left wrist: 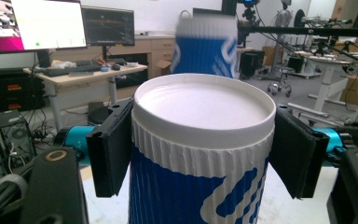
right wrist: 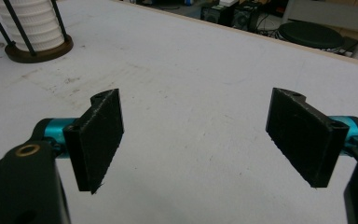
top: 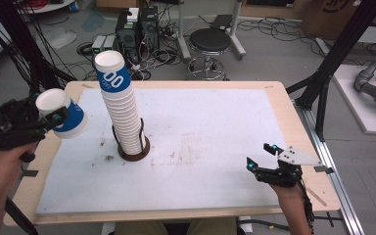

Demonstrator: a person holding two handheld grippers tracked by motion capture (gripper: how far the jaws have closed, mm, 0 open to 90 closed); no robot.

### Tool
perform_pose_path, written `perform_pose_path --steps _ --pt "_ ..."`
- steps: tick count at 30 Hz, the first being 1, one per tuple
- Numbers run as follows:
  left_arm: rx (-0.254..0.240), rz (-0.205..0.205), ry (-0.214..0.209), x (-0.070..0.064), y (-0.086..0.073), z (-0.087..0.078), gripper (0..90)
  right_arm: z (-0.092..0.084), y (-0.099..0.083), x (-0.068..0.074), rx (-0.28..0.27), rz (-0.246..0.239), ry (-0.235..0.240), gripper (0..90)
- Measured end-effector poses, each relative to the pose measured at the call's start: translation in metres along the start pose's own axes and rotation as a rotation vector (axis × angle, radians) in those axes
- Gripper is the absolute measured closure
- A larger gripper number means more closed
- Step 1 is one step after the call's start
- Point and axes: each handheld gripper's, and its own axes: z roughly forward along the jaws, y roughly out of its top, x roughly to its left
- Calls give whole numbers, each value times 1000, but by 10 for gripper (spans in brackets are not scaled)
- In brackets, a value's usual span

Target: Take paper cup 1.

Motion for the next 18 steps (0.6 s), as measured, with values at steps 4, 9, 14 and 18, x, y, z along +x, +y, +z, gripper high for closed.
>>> perform_pose_path --steps 4,9,14,18 --pt "15 -1 -18 -10 -21 1 291 1 1 0 -3 1 -1 194" --pt "31 -5 -35 -19 -36 5 291 0 0 2 1 -5 4 194" --pt "50 14 -59 -28 -41 12 290 -2 0 2 -4 -7 3 194" --pt "51 21 -73 -33 -41 18 290 -3 0 3 -5 -5 3 194"
